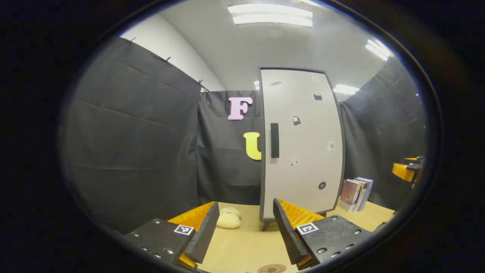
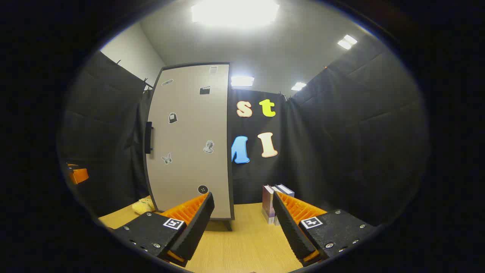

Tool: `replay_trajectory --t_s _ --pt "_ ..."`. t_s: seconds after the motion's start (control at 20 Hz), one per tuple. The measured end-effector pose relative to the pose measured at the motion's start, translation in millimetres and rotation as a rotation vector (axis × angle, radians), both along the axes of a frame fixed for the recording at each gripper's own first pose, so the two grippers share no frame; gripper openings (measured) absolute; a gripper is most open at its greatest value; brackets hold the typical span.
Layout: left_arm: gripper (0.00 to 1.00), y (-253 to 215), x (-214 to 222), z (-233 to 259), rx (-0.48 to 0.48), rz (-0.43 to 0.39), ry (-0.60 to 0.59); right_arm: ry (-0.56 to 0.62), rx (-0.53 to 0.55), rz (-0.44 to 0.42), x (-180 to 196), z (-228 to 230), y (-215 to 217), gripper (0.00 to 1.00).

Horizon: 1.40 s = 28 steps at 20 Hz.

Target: Open the cabinet door with the right hand, grasp the bottle in the cabinet with the left hand and place it on the coaster, then close the cabinet door with the right hand.

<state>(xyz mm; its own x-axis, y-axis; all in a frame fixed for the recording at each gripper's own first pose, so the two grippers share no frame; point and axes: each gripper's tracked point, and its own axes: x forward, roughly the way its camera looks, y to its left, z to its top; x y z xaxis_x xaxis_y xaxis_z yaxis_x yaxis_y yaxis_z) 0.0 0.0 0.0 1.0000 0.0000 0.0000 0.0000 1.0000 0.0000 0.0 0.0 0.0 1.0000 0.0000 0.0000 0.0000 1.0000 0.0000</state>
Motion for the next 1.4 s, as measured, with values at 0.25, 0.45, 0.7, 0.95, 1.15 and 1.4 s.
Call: replay_trajectory --t_s 0.25,0.45,0.7,0.95,1.15,1.4 --pt "0.82 -3.1 2.6 -3.7 -0.006 -0.002 0.006 -0.003 0.005 0.001 3.5 1.7 2.0 0.96" --pt "0.82 -6.2 4.9 -3.2 0.001 -0.003 0.001 0.002 0.012 0.000 6.7 0.6 2.7 0.96" --pt "0.82 -5.4 7.0 -2.0 -0.008 -0.001 -0.002 0.004 0.016 -0.007 8.5 -0.6 -0.2 0.96" --pt "0.82 -5.0 5.4 -1.8 0.002 0.003 -0.006 0.009 0.023 -0.007 7.2 -0.8 -1.0 0.96" --pt "0.82 -5.5 3.5 0.7 0.012 0.004 -0.015 0.004 0.018 -0.005 7.2 0.6 -1.9 0.96" --pt "0.82 -4.7 2.1 1.4 0.015 0.003 -0.016 0.006 0.026 -0.001 8.1 0.5 -1.1 0.96"
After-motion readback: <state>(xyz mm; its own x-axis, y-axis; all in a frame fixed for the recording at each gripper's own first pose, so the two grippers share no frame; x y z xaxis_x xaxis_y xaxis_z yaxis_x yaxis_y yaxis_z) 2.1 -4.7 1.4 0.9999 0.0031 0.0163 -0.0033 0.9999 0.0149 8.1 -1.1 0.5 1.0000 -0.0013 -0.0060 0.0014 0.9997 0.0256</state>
